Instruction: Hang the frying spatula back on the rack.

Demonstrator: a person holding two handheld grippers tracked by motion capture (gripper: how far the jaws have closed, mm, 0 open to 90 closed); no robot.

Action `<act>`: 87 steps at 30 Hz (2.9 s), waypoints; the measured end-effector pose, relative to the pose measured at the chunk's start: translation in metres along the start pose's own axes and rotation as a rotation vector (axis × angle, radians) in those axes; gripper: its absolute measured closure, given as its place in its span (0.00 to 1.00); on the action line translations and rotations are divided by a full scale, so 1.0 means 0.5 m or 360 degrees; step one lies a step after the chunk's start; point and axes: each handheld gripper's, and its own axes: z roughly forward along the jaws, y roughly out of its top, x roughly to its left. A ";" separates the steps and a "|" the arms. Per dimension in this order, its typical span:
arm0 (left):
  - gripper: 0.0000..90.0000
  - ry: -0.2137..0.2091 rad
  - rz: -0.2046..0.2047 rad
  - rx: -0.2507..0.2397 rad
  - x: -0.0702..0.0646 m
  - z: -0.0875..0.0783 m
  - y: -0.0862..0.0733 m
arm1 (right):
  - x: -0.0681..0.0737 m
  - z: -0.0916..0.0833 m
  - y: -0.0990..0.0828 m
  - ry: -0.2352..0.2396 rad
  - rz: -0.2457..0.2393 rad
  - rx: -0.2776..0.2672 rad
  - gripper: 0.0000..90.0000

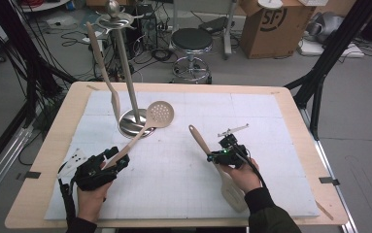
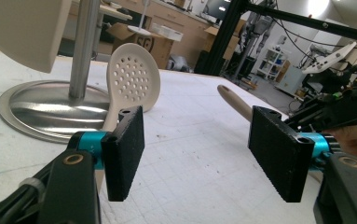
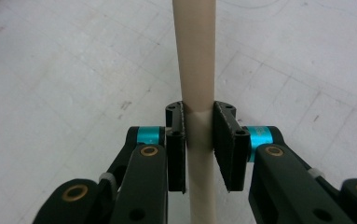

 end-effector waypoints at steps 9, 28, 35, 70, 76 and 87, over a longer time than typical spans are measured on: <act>0.41 -0.0004 0.0002 0.0002 0.001 -0.001 0.000 | 0.009 0.041 0.001 -0.0063 -0.0072 0.0110 0.85; 0.41 -0.0002 0.0009 0.0013 -0.001 0.001 0.000 | 0.055 0.070 0.066 -0.0290 -0.0251 0.0545 0.84; 0.41 -0.0008 0.0008 0.0011 0.000 0.003 0.000 | 0.055 0.073 0.072 -0.0287 -0.0234 0.0577 0.85; 0.41 0.0001 -0.0005 -0.0003 0.004 -0.003 0.001 | 0.038 -0.073 0.056 0.0144 -0.0202 -0.0660 0.86; 0.41 0.0002 -0.0007 -0.0004 0.004 -0.003 0.001 | 0.040 -0.084 0.064 0.0245 -0.0168 -0.0810 0.86; 0.41 0.0004 -0.0012 -0.0015 0.005 -0.003 0.002 | 0.070 -0.092 0.106 0.0359 -0.0191 -0.1004 0.86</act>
